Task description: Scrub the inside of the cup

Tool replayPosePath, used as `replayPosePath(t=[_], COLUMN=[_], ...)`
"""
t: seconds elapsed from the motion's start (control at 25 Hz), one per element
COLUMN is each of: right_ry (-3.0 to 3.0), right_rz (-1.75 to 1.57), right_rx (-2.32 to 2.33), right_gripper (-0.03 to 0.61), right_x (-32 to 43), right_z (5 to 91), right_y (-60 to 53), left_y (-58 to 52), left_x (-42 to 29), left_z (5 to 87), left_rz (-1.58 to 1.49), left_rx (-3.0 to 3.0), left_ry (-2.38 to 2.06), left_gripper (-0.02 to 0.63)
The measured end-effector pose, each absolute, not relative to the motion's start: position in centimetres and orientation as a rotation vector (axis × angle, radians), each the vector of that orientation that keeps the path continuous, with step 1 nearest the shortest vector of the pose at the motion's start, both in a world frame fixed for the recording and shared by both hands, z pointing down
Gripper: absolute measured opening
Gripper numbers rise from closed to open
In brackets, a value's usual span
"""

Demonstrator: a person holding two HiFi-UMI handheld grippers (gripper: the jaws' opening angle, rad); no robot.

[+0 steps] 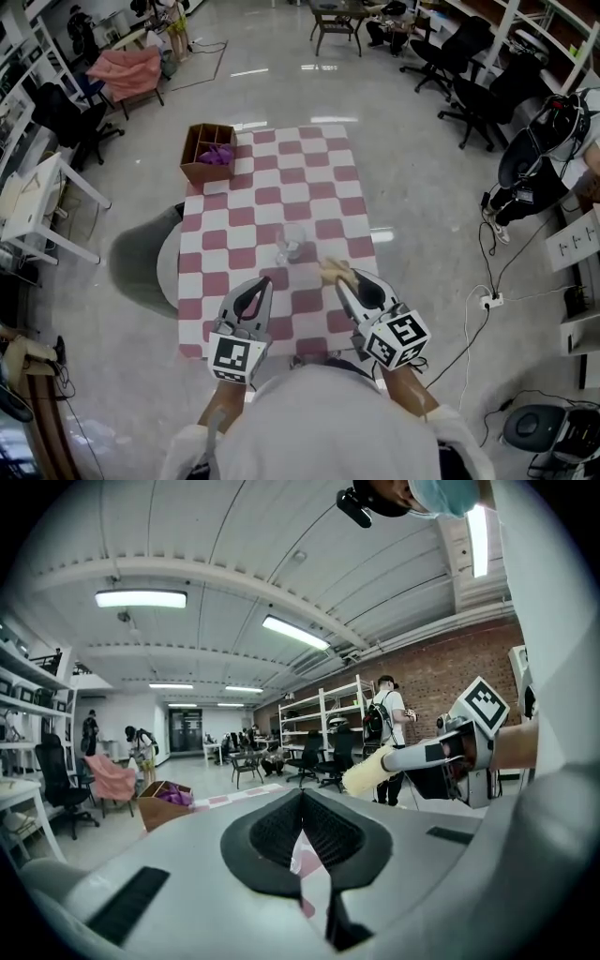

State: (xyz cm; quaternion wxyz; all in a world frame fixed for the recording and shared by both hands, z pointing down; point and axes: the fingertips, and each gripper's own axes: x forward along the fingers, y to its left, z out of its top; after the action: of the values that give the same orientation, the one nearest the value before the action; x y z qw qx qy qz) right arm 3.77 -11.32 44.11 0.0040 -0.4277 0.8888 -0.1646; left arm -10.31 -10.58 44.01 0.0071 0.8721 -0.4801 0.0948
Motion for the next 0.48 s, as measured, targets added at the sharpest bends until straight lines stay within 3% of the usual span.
replayPosePath(t=[0.48], right_ry=[2.817], right_rz=[-0.438], right_rx=[-1.368], right_gripper=[0.115], right_x=[3.3], right_z=[43.6], right_y=[-10.4], left_y=[-10.1], left_x=[-10.6], left_z=[42.8], left_rz=[0.26], left_rx=[2.724], left_ry=[-1.506], left_gripper=[0.032])
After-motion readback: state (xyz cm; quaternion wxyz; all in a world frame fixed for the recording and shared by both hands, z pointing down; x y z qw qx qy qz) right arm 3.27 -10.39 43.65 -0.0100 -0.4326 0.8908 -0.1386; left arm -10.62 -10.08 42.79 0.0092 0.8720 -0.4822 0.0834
